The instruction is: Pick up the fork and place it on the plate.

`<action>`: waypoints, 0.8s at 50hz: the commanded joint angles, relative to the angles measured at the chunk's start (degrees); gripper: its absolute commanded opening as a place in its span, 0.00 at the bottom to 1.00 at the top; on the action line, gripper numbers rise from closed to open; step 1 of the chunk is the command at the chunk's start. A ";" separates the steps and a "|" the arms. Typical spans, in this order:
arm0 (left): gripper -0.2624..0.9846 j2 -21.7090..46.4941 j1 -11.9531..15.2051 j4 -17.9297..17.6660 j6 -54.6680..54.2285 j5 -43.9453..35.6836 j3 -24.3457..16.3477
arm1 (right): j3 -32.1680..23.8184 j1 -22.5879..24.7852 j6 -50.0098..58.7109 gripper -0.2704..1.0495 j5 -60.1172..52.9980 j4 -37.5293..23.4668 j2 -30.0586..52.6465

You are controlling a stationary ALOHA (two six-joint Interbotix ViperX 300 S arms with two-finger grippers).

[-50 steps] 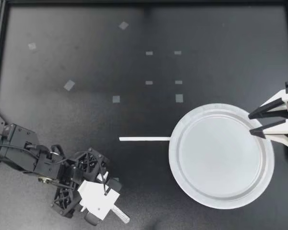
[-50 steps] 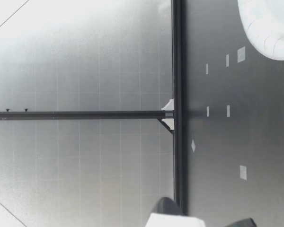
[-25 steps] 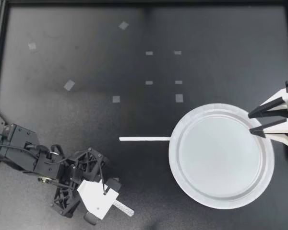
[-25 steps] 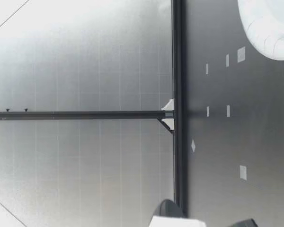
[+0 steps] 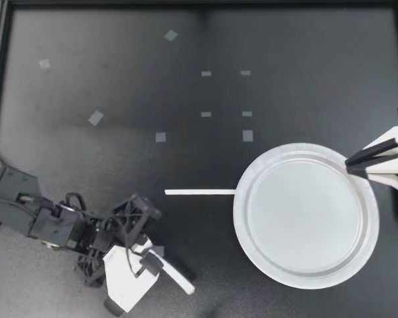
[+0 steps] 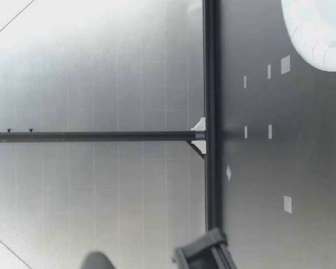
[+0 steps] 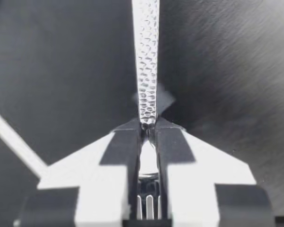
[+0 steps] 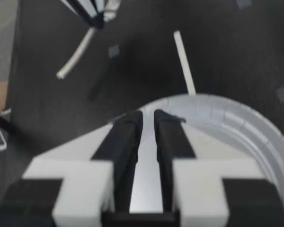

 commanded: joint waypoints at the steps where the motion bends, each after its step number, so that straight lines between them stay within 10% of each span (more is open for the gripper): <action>1: 0.22 -0.88 0.44 16.08 -0.18 2.02 -1.32 | -1.67 0.09 0.18 0.44 -0.70 -2.02 -0.70; 20: 0.22 -7.56 3.69 52.82 -18.19 8.61 -3.87 | -2.64 0.09 -7.65 0.45 -11.95 -18.46 4.75; 29: 0.22 -9.76 3.96 65.92 -35.86 4.83 -2.11 | -4.57 -0.70 -19.78 0.54 -18.19 -30.32 5.89; 40: 0.22 -8.53 3.96 79.63 -51.94 3.52 -2.55 | -6.94 -4.66 -31.55 0.73 -20.04 -30.85 8.26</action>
